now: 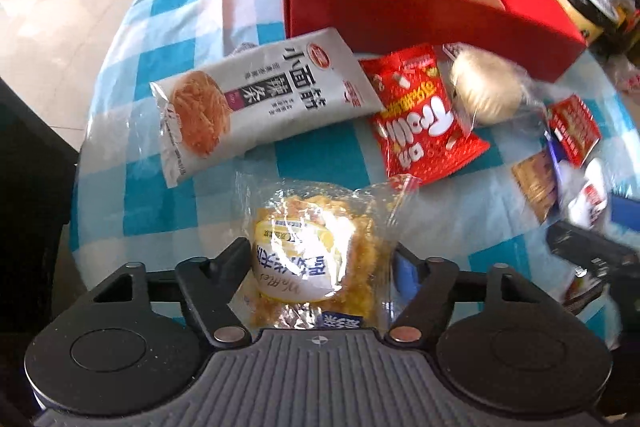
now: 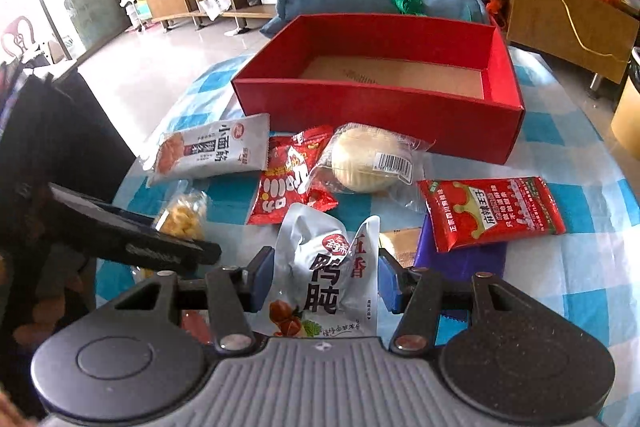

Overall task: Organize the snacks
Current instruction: 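Lift both held snacks and carry them over the red box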

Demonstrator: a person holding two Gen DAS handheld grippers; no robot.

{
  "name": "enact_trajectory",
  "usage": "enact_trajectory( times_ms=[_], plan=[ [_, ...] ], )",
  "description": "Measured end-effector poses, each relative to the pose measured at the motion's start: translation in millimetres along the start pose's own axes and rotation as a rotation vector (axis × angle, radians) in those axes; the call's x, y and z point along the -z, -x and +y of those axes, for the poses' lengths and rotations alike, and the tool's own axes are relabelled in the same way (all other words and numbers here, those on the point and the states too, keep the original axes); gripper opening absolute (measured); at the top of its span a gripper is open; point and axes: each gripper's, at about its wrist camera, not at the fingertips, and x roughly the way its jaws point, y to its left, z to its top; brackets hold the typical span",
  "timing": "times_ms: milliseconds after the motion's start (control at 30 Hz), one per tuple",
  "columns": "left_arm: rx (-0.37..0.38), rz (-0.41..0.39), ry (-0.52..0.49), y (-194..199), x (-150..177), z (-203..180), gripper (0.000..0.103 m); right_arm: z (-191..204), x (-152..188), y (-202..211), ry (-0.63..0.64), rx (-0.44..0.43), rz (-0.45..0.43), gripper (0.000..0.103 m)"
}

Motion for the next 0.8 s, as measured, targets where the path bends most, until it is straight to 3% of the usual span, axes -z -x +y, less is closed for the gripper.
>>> enact_trajectory(
  times_ms=[267, 333, 400, 467, 700, 800],
  plan=[
    [0.082, -0.038, 0.039, 14.2, -9.8, 5.2, 0.064, -1.6, -3.5, -2.1, -0.012, 0.007, -0.010, 0.048],
    [0.078, -0.016, 0.018, 9.1, -9.9, 2.8, 0.072, -3.4, -3.3, -2.9, -0.020, 0.012, -0.006, 0.048],
    [0.062, 0.018, 0.049, -2.6, -9.6, 5.6, 0.087, -5.1, -3.2, -2.3, -0.026, 0.010, -0.005, 0.048],
    [0.042, 0.059, 0.070, -14.7, -9.4, 10.5, 0.094, -6.3, -2.1, -1.4, -0.026, 0.007, -0.004, 0.048],
    [0.018, 0.080, 0.087, -19.7, -2.0, 23.6, 0.103, -9.5, 0.1, 1.5, -0.035, -0.013, 0.003, 0.048],
    [-0.016, 0.094, 0.030, -28.8, -6.8, 14.5, 0.103, -7.2, 1.4, 2.1, -0.030, -0.032, 0.007, 0.049]
  ],
)
